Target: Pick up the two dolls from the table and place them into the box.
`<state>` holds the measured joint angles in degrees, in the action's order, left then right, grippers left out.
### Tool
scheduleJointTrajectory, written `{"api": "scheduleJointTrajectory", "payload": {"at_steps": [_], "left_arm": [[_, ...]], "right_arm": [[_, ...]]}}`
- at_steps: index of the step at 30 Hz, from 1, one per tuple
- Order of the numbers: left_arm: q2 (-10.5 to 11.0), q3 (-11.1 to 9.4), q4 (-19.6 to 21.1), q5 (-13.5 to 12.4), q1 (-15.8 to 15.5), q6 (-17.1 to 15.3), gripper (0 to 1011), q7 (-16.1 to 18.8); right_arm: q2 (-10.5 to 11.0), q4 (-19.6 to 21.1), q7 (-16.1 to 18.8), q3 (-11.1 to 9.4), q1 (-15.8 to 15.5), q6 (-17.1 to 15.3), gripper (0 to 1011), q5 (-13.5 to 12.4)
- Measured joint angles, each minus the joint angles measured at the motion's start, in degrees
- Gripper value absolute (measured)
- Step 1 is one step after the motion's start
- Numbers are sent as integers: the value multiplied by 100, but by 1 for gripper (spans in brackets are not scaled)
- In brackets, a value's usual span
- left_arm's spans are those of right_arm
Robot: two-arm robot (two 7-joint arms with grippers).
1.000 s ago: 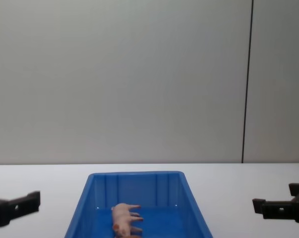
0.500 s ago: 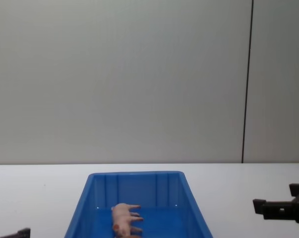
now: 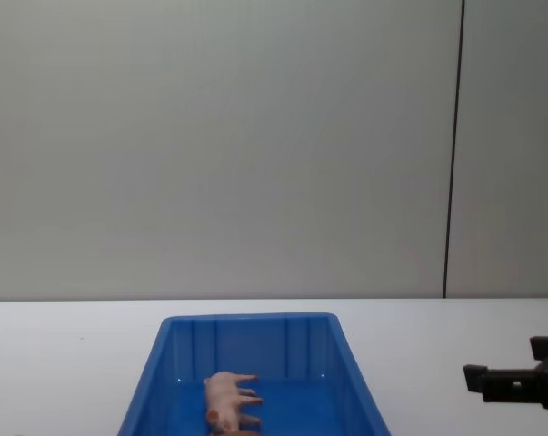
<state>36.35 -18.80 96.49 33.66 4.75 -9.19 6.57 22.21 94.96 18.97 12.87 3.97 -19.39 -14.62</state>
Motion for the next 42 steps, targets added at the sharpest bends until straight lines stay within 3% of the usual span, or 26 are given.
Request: {"api": "scheduleJointTrajectory", "payload": {"at_steps": [6,8,11,20,31,42], "left_arm": [[-52,0,-165,-77,-75,-148,715,-124],[-63,3,-214,-105,-97,-192,701,-160],[-71,12,-247,-135,-119,-234,578,-196],[-65,76,-257,-300,-193,-372,501,-277],[-155,124,-59,-596,-426,-309,441,-463],[-655,-42,-44,-1048,-947,-188,387,-1013]], "right_arm": [[0,0,0,0,0,0,1001,0],[0,0,0,0,0,0,1001,0],[0,0,0,0,0,0,1001,0],[0,0,0,0,0,0,1001,0],[0,0,0,0,0,0,1001,0],[0,0,0,0,0,0,1001,0]]}}
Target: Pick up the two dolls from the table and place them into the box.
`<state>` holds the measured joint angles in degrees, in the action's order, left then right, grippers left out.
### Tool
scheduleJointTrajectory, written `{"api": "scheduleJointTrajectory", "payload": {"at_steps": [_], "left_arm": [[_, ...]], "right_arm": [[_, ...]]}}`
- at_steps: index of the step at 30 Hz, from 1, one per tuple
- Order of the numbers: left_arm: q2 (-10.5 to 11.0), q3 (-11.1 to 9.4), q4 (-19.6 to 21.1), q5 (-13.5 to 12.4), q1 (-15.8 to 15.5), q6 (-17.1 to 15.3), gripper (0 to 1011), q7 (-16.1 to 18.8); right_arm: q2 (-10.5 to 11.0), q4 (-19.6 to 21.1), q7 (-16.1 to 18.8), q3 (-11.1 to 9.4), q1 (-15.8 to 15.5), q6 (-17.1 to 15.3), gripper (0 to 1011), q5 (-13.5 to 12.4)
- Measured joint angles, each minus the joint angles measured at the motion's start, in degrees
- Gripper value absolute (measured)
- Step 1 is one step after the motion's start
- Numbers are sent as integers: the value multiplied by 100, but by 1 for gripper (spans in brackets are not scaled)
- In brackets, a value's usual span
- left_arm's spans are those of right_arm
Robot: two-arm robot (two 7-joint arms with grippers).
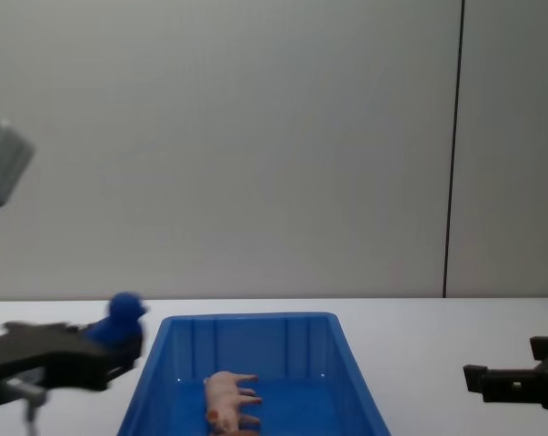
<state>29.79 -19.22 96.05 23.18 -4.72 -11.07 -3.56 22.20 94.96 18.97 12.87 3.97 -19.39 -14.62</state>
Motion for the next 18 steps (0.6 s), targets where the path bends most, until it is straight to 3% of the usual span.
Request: {"api": "scheduleJointTrajectory", "payload": {"at_steps": [3,14,15,18], "left_arm": [[-186,-83,-67,-119,-157,25,374,-184],[-800,-382,-447,-403,-618,78,705,-755],[-829,-395,-470,-409,-638,84,773,-785],[-899,-428,-531,-414,-684,107,829,-872]], "right_arm": [[0,0,0,0,0,0,1001,0],[0,0,0,0,0,0,1001,0],[0,0,0,0,0,0,1001,0],[0,0,0,0,0,0,1001,0]]}}
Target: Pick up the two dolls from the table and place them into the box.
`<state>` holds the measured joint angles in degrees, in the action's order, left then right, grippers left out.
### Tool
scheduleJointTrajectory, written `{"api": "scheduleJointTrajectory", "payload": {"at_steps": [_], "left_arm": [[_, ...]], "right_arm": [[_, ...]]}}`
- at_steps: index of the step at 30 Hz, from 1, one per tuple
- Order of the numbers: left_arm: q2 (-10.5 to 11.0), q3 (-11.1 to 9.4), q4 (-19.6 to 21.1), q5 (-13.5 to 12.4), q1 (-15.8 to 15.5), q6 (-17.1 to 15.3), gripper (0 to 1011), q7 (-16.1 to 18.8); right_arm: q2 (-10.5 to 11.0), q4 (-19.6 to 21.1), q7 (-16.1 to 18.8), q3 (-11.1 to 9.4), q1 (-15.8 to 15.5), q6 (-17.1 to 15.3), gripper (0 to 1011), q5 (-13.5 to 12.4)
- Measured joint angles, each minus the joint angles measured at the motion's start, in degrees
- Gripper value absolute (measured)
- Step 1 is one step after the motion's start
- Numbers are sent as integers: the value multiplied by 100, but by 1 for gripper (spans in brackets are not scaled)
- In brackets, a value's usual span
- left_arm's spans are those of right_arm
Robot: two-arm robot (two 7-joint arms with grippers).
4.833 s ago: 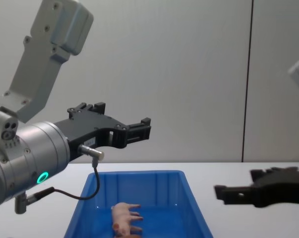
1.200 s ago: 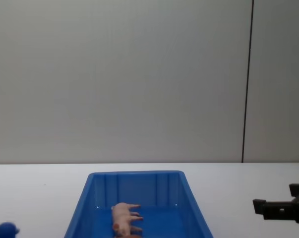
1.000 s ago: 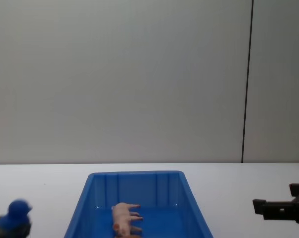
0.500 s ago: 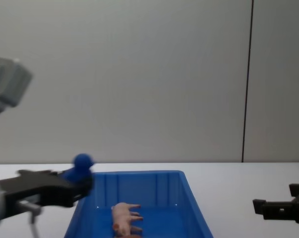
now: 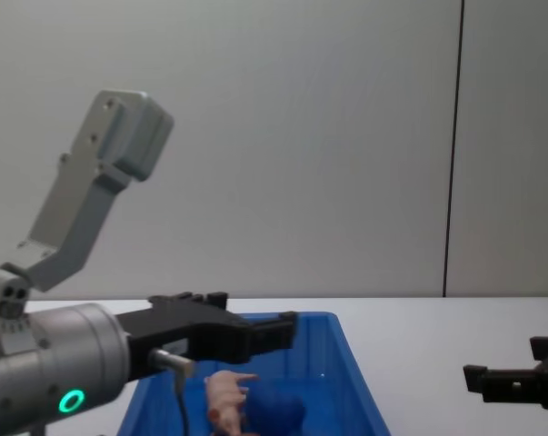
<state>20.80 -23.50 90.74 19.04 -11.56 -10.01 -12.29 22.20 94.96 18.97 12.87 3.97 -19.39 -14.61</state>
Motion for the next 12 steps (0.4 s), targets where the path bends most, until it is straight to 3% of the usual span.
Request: {"api": "scheduleJointTrajectory", "payload": {"at_steps": [6,12], "left_arm": [[-88,-33,-92,61,-52,93,1001,-176],[-119,-44,-127,115,-67,142,1001,-258]], "right_arm": [[0,0,0,0,0,0,1001,0],[0,0,0,0,0,0,1001,0]]}}
